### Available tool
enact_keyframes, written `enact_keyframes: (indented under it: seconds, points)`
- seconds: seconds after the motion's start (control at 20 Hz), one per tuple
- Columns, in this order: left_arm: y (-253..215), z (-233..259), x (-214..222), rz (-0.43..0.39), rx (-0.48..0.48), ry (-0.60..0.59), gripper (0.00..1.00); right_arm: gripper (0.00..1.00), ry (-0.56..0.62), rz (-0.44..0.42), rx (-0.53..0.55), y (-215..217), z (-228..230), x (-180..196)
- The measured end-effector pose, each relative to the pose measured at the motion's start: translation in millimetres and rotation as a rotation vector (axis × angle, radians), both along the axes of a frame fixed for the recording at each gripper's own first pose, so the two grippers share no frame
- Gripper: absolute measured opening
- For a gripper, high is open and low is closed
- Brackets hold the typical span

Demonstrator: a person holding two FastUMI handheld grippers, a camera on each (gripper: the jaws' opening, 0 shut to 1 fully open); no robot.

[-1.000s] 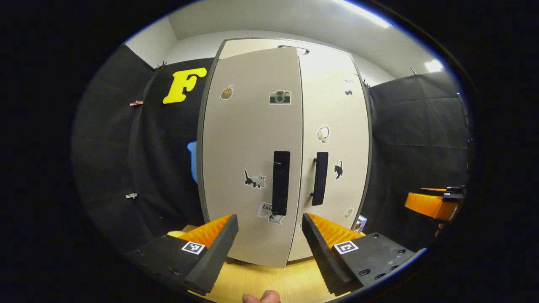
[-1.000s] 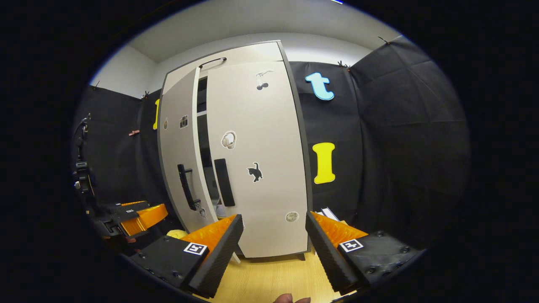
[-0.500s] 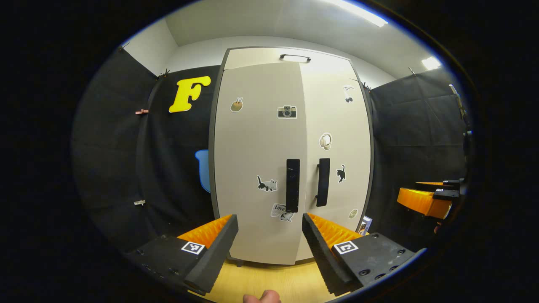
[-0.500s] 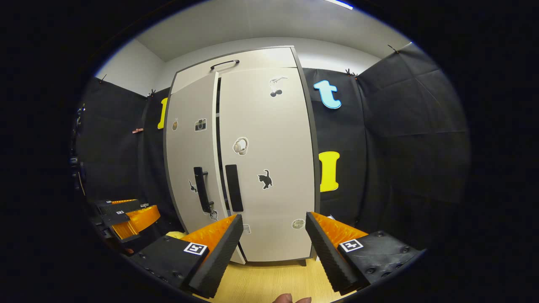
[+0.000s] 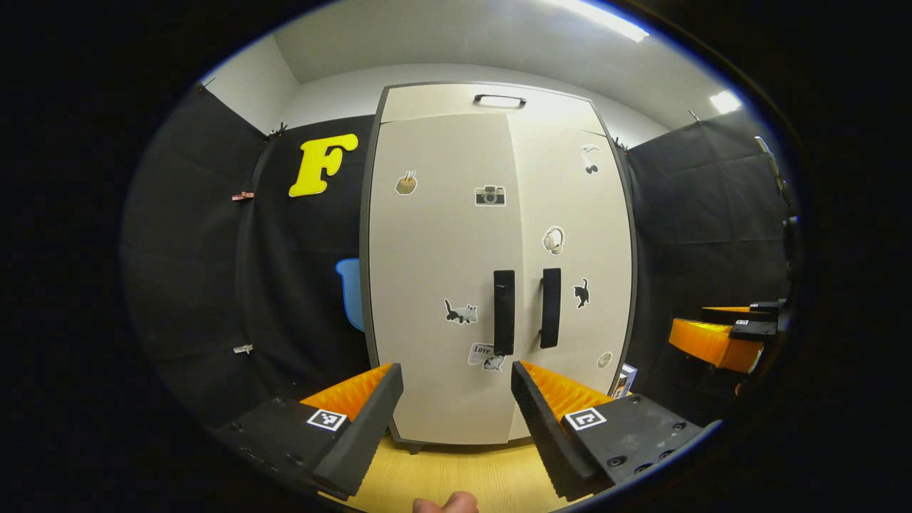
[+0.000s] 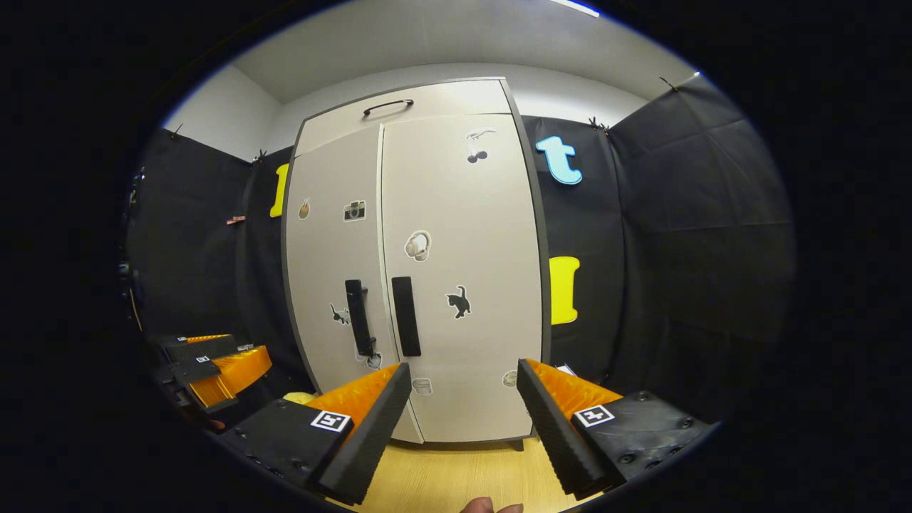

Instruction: Grab one shoe with the right hand and put it into the shoe cabinet, grab the other shoe with the left hand and put it into the shoe cabinet; then close the right door with the right hand and the left door with the left hand.

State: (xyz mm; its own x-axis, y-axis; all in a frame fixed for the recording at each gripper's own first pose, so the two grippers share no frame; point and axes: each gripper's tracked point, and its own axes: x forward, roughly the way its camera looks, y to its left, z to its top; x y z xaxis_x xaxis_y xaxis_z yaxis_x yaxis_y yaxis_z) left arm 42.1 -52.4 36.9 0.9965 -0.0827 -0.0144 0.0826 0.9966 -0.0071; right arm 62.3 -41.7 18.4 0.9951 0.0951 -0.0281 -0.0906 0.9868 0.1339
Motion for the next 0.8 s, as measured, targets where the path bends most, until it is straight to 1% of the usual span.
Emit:
enact_keyframes:
  seconds: [0.35, 0.8]
  points:
    - [3.8, -7.0, 2.2, 0.01, 0.001, 0.02, 0.95, 0.98, 0.005, 0.004, -0.006, 1.1, -1.0, -1.0]
    - [3.1, -3.8, 1.7, 0.008, -0.001, 0.014, 0.95, 0.98, 0.011, 0.006, -0.014, 0.7, -1.3, -2.8]
